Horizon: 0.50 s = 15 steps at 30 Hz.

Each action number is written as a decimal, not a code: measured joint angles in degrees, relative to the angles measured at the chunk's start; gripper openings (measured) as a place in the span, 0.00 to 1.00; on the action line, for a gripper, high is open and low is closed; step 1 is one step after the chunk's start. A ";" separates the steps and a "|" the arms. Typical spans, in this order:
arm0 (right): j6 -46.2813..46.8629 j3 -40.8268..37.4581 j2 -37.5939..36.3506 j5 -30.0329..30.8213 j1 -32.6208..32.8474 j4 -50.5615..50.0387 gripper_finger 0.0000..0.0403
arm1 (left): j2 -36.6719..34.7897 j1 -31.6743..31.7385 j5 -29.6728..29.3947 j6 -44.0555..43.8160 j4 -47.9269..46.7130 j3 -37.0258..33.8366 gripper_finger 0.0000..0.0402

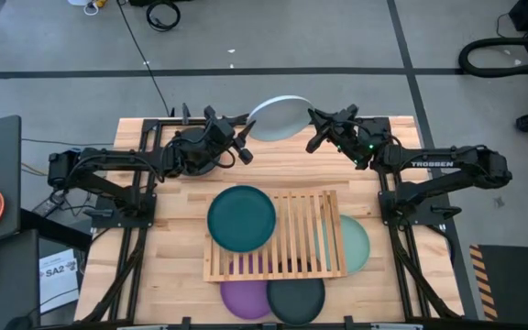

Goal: Place and stack plates onto a shelf
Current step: Stack the gray plate on top of the dark green plate on the shelf

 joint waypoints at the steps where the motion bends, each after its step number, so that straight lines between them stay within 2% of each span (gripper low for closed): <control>1: 0.00 0.00 0.00 -0.11 0.00 0.00 0.05 | 0.00 0.00 -0.06 0.01 0.00 0.00 0.26; 10: -0.03 0.00 0.00 -2.62 0.07 -0.16 0.08 | -0.11 0.22 -1.77 -0.34 0.35 0.00 0.08; 15: -0.07 0.00 0.02 -4.15 0.09 -0.39 0.11 | -0.13 0.20 -3.42 -0.22 0.27 0.00 0.07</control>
